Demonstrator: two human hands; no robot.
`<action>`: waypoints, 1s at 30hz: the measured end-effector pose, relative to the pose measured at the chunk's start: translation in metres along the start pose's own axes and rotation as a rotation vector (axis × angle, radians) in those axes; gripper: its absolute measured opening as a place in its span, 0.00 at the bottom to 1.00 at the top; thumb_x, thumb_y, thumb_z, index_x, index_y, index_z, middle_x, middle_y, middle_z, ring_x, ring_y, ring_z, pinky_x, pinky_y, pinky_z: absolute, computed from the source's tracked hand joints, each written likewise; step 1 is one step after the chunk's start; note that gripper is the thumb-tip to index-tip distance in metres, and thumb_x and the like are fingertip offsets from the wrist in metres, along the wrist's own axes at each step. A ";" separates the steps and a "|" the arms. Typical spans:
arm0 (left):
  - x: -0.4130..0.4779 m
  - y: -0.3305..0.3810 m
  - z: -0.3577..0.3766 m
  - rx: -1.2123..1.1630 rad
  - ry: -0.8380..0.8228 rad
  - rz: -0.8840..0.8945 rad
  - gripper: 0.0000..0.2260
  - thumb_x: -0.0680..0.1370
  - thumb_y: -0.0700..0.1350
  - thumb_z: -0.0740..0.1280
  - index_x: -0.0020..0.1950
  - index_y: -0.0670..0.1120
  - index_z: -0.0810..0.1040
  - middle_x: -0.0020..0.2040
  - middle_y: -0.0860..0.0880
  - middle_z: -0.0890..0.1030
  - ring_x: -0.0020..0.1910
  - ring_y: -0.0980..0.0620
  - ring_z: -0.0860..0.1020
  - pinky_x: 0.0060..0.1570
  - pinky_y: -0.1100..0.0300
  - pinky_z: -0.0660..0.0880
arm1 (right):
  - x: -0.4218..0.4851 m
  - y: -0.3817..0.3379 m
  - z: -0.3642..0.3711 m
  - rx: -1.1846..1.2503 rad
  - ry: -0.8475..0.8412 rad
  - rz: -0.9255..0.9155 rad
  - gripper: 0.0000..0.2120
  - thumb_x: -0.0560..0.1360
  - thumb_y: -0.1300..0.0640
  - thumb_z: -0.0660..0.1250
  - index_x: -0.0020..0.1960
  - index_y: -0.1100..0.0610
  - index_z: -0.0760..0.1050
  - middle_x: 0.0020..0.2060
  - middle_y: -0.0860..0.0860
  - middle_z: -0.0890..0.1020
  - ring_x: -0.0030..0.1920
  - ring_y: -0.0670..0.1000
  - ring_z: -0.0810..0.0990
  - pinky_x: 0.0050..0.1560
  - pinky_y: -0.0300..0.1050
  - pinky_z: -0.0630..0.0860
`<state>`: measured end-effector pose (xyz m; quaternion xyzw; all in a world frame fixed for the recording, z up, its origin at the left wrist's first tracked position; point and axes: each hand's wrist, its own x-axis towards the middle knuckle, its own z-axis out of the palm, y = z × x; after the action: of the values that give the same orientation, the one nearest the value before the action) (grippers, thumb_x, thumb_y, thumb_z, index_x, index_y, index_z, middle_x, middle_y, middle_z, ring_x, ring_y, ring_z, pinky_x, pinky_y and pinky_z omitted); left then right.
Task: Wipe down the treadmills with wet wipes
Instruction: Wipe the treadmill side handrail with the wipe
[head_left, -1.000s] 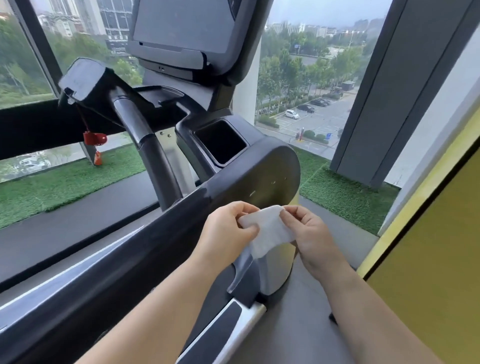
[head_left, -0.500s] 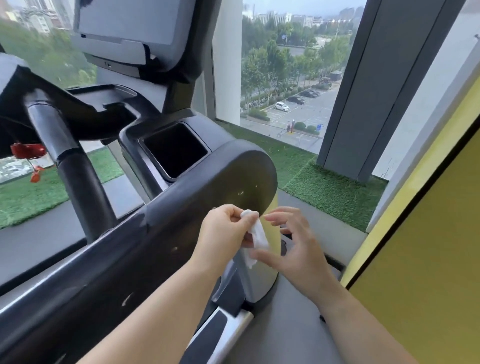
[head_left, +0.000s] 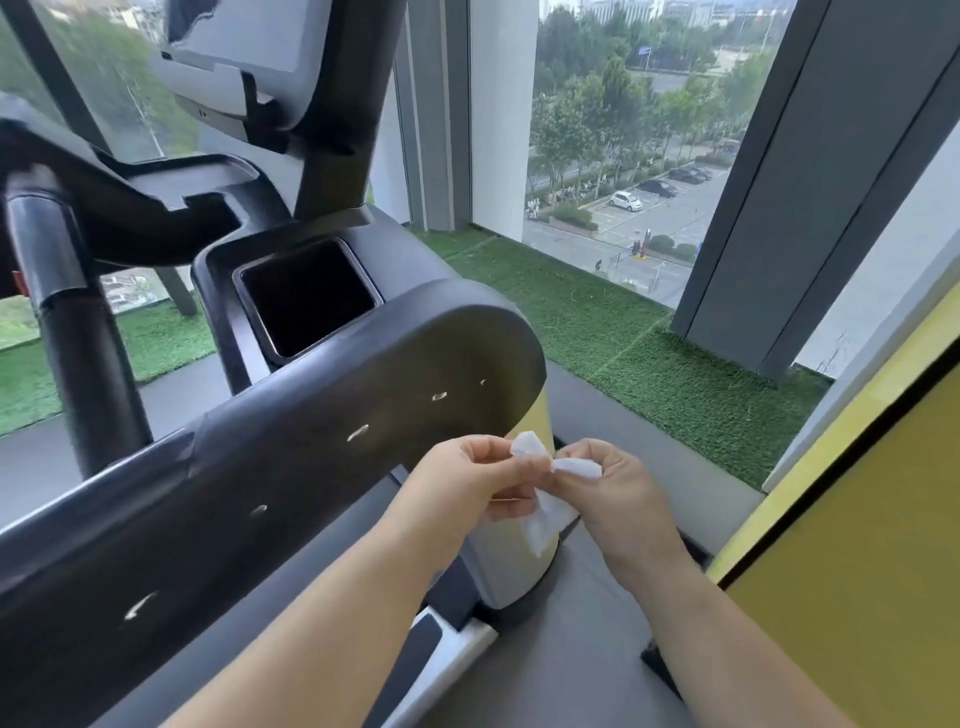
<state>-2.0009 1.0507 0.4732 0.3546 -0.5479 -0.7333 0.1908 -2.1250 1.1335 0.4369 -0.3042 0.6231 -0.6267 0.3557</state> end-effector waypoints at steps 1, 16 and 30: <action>0.000 0.001 -0.001 -0.026 -0.025 -0.021 0.05 0.73 0.40 0.72 0.44 0.39 0.80 0.36 0.45 0.81 0.34 0.54 0.79 0.38 0.63 0.79 | 0.001 0.000 -0.003 0.020 -0.056 0.017 0.24 0.48 0.38 0.81 0.30 0.52 0.74 0.35 0.55 0.77 0.38 0.51 0.73 0.41 0.47 0.68; -0.004 0.013 -0.016 0.784 0.089 0.287 0.13 0.75 0.48 0.68 0.60 0.55 0.74 0.56 0.58 0.76 0.53 0.61 0.74 0.47 0.68 0.70 | 0.002 -0.025 -0.002 0.080 -0.093 0.103 0.14 0.68 0.46 0.72 0.36 0.56 0.74 0.37 0.57 0.77 0.37 0.52 0.75 0.36 0.44 0.72; 0.009 0.017 -0.021 0.525 0.291 0.305 0.09 0.74 0.47 0.72 0.40 0.43 0.77 0.34 0.52 0.78 0.34 0.55 0.73 0.37 0.60 0.71 | -0.006 -0.014 -0.007 0.341 -0.144 0.316 0.08 0.67 0.60 0.68 0.44 0.63 0.79 0.37 0.59 0.83 0.34 0.51 0.83 0.41 0.45 0.82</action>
<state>-1.9932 1.0249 0.4828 0.4065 -0.7318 -0.4720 0.2766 -2.1284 1.1423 0.4509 -0.1824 0.5213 -0.6360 0.5390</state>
